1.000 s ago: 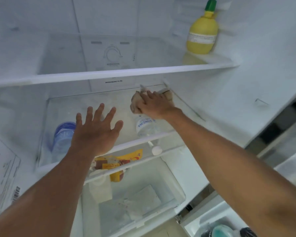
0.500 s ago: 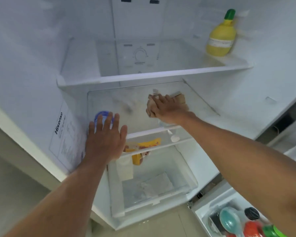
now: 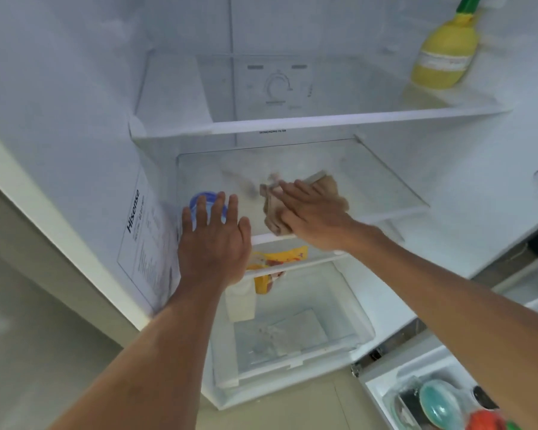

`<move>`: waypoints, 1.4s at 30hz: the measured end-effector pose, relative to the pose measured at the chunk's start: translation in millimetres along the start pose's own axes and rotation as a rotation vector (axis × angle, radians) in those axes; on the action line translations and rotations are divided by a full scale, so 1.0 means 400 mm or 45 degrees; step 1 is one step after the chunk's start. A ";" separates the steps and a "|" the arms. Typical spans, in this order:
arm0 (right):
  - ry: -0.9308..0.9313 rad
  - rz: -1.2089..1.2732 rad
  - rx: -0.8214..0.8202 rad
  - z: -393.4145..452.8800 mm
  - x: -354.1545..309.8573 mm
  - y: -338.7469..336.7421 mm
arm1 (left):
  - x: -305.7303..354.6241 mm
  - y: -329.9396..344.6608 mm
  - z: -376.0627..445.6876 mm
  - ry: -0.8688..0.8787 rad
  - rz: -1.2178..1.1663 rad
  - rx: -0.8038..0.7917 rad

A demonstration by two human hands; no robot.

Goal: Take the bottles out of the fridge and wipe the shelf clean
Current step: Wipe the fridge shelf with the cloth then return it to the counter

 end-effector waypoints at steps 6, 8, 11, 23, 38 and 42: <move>0.283 0.096 0.006 0.071 0.119 -0.042 | 0.007 0.000 -0.001 0.023 0.019 -0.036; 0.384 0.077 -0.006 0.187 0.140 -0.070 | 0.004 0.001 -0.002 0.016 0.044 -0.028; 0.398 0.076 -0.046 0.295 0.117 -0.087 | 0.003 0.001 -0.001 -0.001 0.013 0.041; 0.481 0.116 0.087 -0.052 0.219 -0.013 | -0.004 0.016 0.026 0.045 0.039 -0.001; 0.538 0.243 -0.042 -0.107 0.221 -0.006 | -0.005 0.011 0.021 0.055 0.029 -0.006; 0.454 0.240 -0.027 0.015 0.154 -0.018 | -0.006 0.015 0.023 0.054 0.052 -0.034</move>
Point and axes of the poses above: each hand's wrist, its own z-axis towards the middle knuckle, its own y-axis out of the palm, x = y × z, the point moved 6 cm from there along z, towards the middle knuckle, and after that the axes turned 8 degrees about -x, right-handed, at the moved point
